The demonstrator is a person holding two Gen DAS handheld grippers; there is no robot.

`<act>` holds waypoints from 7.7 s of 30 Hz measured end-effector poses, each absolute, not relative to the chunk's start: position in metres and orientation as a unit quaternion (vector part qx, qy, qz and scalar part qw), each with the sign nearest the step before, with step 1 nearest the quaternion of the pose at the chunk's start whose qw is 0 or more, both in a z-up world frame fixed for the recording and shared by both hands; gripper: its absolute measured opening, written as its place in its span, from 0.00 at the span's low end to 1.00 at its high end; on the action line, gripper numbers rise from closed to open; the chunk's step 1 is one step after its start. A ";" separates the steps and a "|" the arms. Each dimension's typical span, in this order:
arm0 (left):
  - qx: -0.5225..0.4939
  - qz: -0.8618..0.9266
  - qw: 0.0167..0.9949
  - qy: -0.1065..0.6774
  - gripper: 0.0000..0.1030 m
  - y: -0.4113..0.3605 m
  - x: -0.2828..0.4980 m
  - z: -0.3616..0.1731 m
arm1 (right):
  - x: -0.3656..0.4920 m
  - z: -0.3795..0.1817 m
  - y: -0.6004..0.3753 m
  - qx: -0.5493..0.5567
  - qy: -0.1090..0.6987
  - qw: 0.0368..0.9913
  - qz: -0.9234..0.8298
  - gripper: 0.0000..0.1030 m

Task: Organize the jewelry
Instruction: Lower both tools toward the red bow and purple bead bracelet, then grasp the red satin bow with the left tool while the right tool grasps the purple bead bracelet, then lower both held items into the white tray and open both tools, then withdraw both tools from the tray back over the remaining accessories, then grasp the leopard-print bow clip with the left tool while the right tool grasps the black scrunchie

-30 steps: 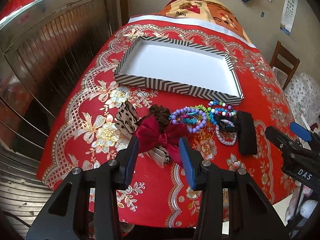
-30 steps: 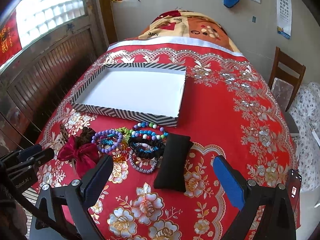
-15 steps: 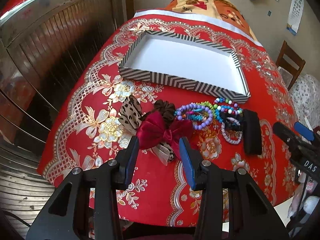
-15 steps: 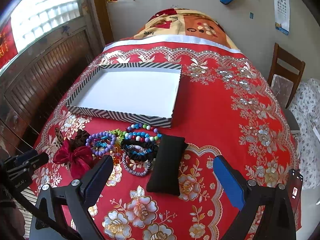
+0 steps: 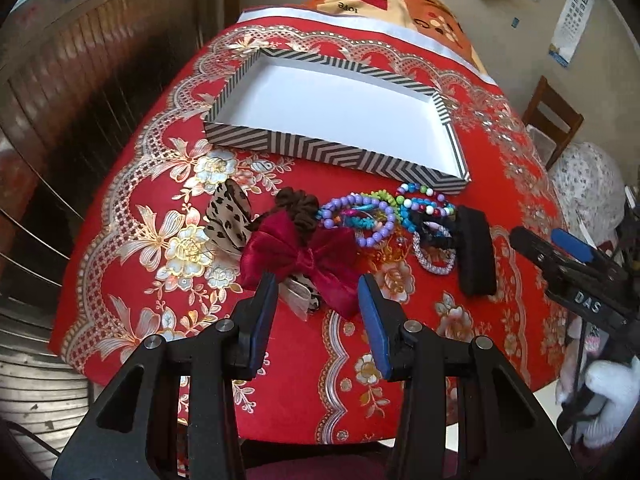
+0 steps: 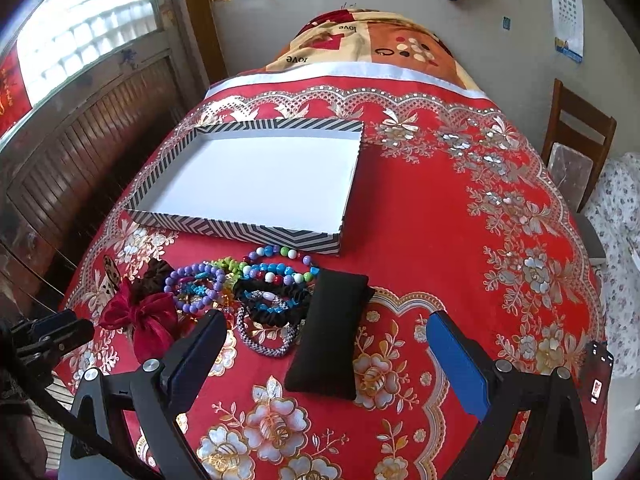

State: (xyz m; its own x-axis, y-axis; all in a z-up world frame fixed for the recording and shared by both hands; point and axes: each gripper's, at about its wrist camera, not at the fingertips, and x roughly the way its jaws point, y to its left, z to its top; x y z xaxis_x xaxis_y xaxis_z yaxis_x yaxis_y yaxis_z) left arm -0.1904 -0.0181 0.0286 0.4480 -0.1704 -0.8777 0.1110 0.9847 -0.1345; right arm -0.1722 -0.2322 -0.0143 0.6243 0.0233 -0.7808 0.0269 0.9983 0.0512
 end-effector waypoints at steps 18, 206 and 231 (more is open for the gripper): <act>-0.041 -0.072 0.849 0.522 0.40 0.007 -0.165 0.015 | -0.154 -0.024 -0.218 0.027 0.440 0.895 0.071 0.84; 0.004 -0.022 0.887 0.461 0.43 -0.026 -0.140 0.035 | -0.166 -0.020 -0.244 0.045 0.429 0.901 0.046 0.41; -0.111 -0.038 0.820 0.560 0.43 0.035 -0.144 0.003 | -0.139 -0.063 -0.201 0.030 0.472 0.866 0.159 0.41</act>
State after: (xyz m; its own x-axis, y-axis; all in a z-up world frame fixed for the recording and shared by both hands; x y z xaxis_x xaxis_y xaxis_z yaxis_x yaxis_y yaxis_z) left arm -0.1444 0.0351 0.0026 0.3704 -0.1867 -0.9099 -0.0626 0.9724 -0.2249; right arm -0.1385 -0.2009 -0.0631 0.5035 0.3034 -0.8090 -0.2460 0.9479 0.2024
